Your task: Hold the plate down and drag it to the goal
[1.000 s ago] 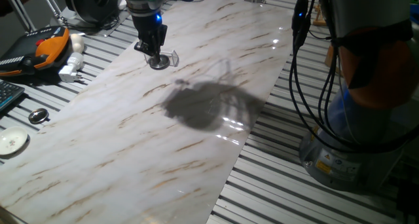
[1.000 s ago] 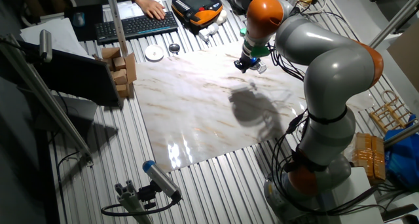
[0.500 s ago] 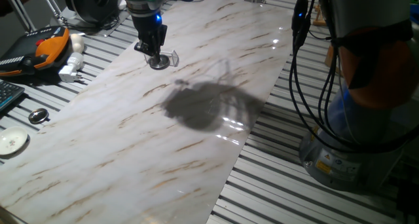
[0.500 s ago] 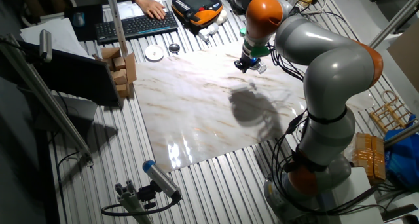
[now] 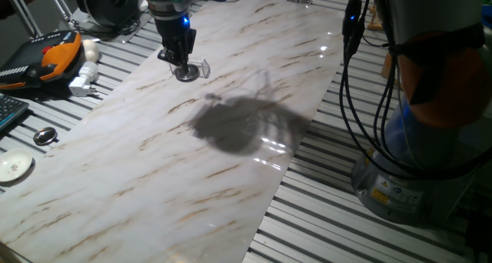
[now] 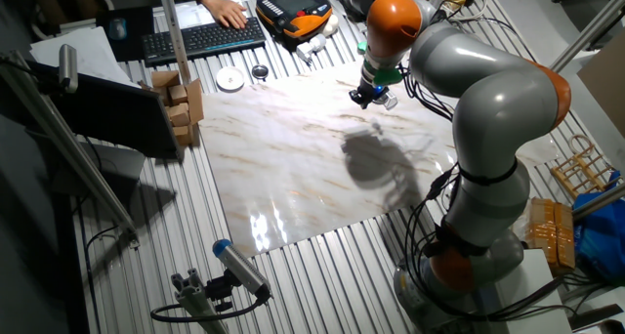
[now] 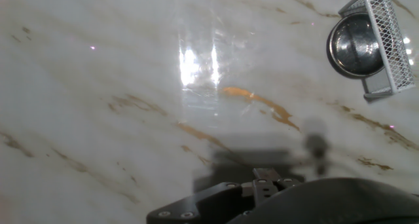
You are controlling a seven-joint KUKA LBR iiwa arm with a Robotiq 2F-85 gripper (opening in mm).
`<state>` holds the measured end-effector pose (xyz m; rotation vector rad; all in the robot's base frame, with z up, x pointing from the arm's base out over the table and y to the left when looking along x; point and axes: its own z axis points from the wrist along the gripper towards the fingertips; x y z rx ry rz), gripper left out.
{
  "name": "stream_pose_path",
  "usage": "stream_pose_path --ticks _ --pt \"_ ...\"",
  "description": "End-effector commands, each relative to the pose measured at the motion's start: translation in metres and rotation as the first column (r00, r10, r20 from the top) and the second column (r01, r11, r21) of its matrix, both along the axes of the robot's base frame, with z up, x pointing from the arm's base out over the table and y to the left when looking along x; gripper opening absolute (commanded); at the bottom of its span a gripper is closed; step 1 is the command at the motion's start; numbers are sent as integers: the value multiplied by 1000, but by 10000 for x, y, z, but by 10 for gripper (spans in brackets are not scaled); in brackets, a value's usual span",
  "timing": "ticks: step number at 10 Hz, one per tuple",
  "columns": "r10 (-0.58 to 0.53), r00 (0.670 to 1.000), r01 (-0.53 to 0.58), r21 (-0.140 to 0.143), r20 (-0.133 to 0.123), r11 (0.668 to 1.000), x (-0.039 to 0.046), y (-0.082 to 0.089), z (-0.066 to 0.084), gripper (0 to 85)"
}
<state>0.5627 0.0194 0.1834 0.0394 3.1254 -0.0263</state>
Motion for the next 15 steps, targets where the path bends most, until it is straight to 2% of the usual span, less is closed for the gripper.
stream_pose_path --ticks 1,3,6,7,8,11,14,15 --pt "-2 1000 2 -1 0 1000 3 0 2 0" --pt "-8 1000 8 -3 3 1000 -27 11 11 0" --pt "-15 1000 15 -3 5 1000 -2 39 -37 0" --pt "-9 1000 9 -24 17 1000 7 46 -63 0" --pt "-6 1000 6 -29 19 1000 5 45 -57 0" --pt "-9 1000 9 -12 0 1000 -20 42 -29 0" --pt "-11 1000 11 8 -1 1000 -11 37 -19 0" --pt "-12 1000 12 5 2 1000 -6 25 -7 0"
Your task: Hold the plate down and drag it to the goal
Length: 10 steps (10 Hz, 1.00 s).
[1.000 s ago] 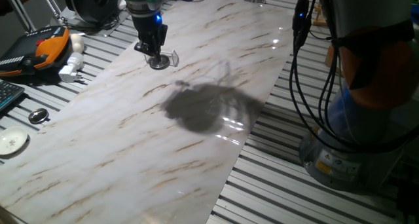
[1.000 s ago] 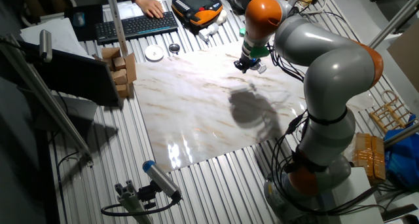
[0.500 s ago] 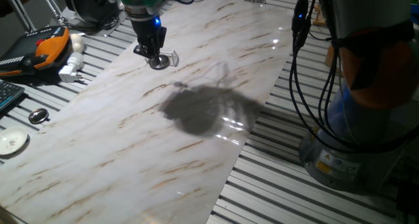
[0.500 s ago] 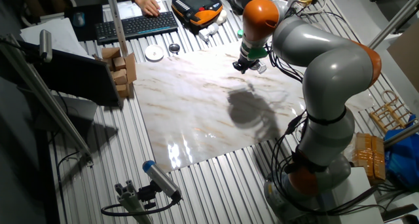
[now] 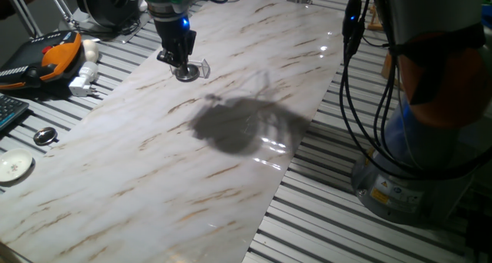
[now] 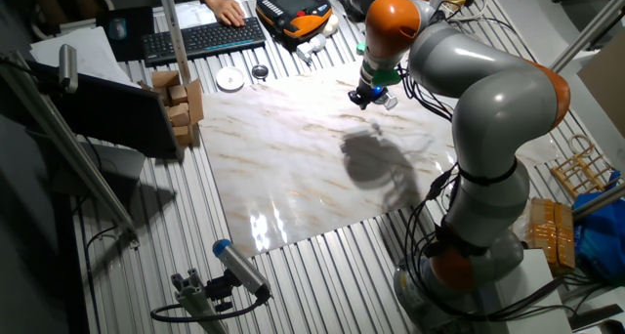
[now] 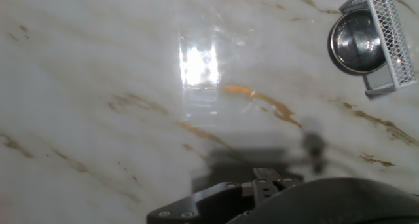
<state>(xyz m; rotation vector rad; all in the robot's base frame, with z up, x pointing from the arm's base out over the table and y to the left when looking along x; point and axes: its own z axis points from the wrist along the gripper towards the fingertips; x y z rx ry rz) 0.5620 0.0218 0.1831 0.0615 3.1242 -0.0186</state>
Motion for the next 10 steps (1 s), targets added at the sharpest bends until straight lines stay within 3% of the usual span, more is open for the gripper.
stream_pose_path --ticks 1,4,6,10 --pt "-4 1000 5 6 -5 1000 -3 -6 19 0" --pt "-6 1000 6 5 -2 1000 -50 58 -23 0" --pt "5 1000 -5 -5 -4 1000 -42 37 -1 0" --pt "8 1000 -8 3 -15 1000 -47 29 -6 0"
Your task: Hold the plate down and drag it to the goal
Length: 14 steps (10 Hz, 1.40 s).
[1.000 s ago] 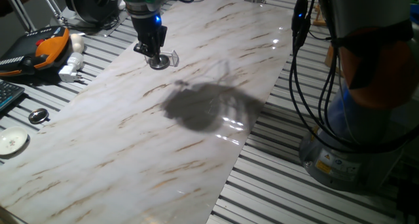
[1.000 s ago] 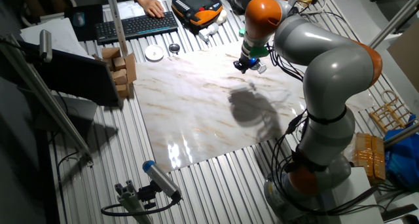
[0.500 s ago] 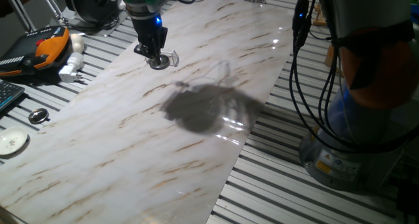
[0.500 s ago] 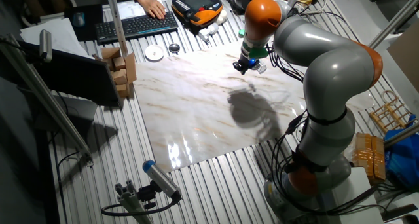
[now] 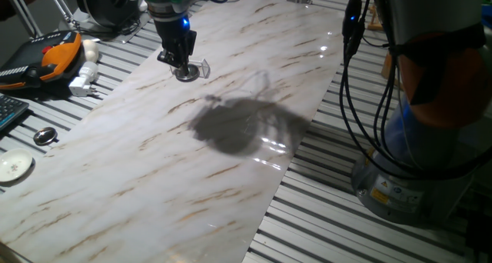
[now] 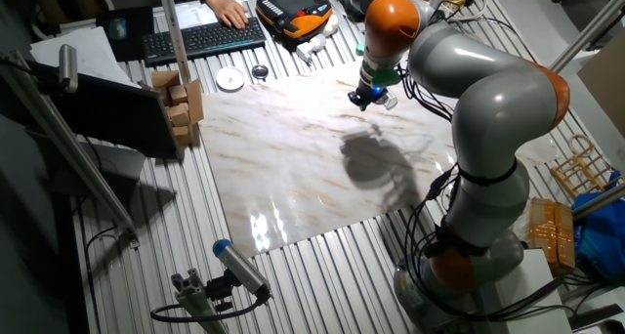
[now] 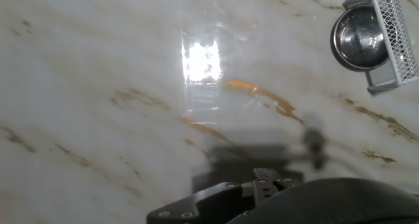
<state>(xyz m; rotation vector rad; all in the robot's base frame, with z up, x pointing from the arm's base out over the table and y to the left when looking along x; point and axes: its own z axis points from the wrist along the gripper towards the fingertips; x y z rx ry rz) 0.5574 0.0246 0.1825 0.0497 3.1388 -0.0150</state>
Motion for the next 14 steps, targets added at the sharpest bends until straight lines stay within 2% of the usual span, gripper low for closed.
stream_pose_path --ticks 1,6,10,12,14 --pt "2 1000 -2 -1 0 1000 0 -1 0 0" --pt "5 1000 -5 -1 1 1000 -12 -4 10 0" --pt "-12 1000 12 14 0 1000 -16 -12 11 0" --pt "-12 1000 12 16 10 1000 -16 -11 17 0" --pt "-11 1000 11 16 9 1000 -18 -10 13 0"
